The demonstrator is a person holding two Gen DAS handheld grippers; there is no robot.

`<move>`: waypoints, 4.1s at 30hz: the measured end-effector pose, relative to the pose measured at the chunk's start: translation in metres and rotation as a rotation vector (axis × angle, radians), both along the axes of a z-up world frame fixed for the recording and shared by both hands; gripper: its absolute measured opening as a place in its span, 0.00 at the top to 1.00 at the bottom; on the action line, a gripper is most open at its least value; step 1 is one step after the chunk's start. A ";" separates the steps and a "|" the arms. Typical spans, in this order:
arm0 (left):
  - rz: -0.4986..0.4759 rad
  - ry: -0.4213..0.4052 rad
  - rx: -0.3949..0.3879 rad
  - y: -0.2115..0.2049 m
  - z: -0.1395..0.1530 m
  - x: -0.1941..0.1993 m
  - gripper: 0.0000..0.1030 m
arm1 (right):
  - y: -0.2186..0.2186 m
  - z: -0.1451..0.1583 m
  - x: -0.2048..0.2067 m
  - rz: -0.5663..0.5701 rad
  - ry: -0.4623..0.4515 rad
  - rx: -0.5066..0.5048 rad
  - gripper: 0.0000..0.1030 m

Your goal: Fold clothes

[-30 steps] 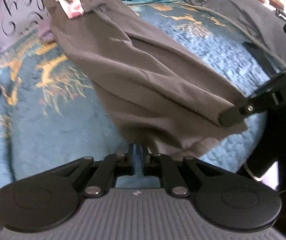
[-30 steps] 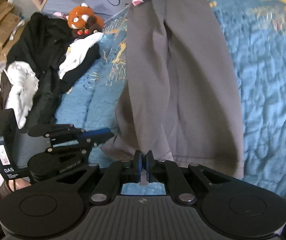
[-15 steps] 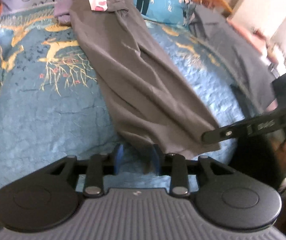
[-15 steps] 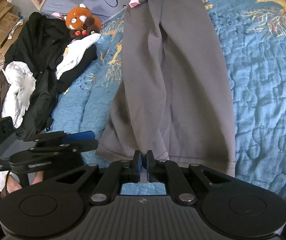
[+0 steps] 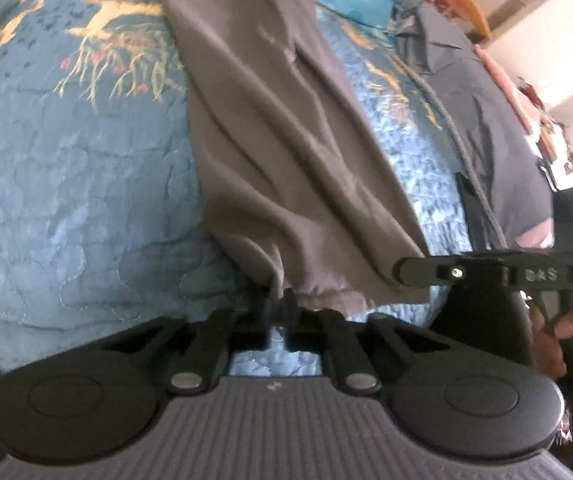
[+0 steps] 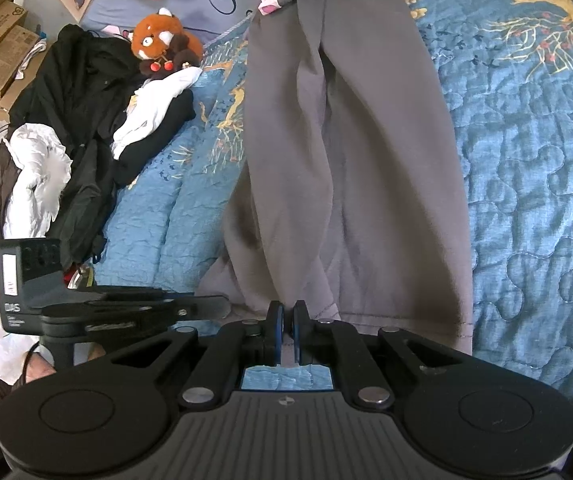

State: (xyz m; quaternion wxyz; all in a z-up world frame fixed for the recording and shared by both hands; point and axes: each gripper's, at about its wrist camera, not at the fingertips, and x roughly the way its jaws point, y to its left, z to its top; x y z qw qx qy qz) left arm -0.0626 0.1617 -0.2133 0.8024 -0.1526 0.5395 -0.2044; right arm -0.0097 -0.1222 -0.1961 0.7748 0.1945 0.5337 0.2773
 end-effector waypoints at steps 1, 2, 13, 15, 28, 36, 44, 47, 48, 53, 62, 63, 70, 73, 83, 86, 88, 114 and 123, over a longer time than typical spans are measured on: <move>0.011 0.010 0.002 -0.001 -0.003 0.001 0.97 | 0.000 0.000 0.000 0.000 -0.002 0.000 0.93; 0.024 0.008 0.002 -0.001 -0.002 0.000 0.98 | 0.000 0.001 -0.001 0.002 -0.008 -0.001 0.93; 0.182 0.119 -0.076 0.013 -0.007 -0.012 0.98 | 0.010 0.027 -0.013 0.076 -0.177 -0.071 0.94; 0.190 0.140 -0.037 0.012 -0.009 -0.016 0.98 | 0.004 0.007 -0.006 0.024 -0.085 -0.131 0.93; 0.172 0.090 0.059 0.020 0.023 -0.040 0.97 | -0.016 0.024 0.040 -0.136 -0.176 0.020 0.55; -0.065 -0.083 -0.013 -0.015 0.056 -0.021 0.50 | 0.004 0.007 0.142 -0.214 -0.067 0.201 0.56; -0.051 0.017 0.170 -0.036 0.010 0.007 0.24 | 0.022 -0.001 0.196 -0.182 -0.076 0.058 0.60; -0.013 0.050 0.178 -0.025 -0.008 0.008 0.24 | 0.024 -0.007 0.206 -0.164 -0.064 0.061 0.71; -0.010 0.055 0.177 -0.023 -0.008 0.006 0.24 | 0.025 -0.009 0.207 -0.154 -0.060 0.071 0.77; -0.015 0.064 0.225 -0.021 -0.008 -0.009 0.24 | 0.026 -0.006 0.203 -0.159 -0.098 0.065 0.97; -0.016 0.064 0.206 -0.017 -0.011 -0.018 0.19 | 0.014 0.027 0.194 -0.196 -0.216 -0.074 0.98; -0.019 0.062 0.210 -0.018 -0.011 -0.019 0.19 | 0.014 0.023 0.199 -0.197 -0.200 -0.107 0.98; -0.013 0.030 0.228 -0.015 -0.002 -0.031 0.18 | -0.007 0.022 0.188 -0.295 -0.194 -0.050 0.73; 0.016 0.001 0.187 -0.003 0.008 -0.036 0.12 | -0.013 0.035 0.151 -0.254 -0.243 -0.009 0.52; 0.112 -0.048 0.130 0.033 0.038 -0.020 0.07 | 0.006 -0.033 0.040 0.040 -0.051 0.062 0.51; 0.107 -0.067 0.138 0.031 0.044 -0.024 0.04 | -0.002 -0.035 0.016 0.043 0.011 0.066 0.49; 0.099 -0.066 0.138 0.031 0.043 -0.026 0.04 | -0.007 -0.025 0.001 0.061 0.009 0.019 0.50; 0.145 0.263 -0.284 0.042 -0.040 0.024 0.13 | -0.101 -0.054 -0.006 -0.392 0.168 0.214 0.23; 0.185 0.301 -0.369 0.047 -0.053 0.017 0.67 | -0.093 -0.056 -0.012 -0.386 0.119 0.207 0.24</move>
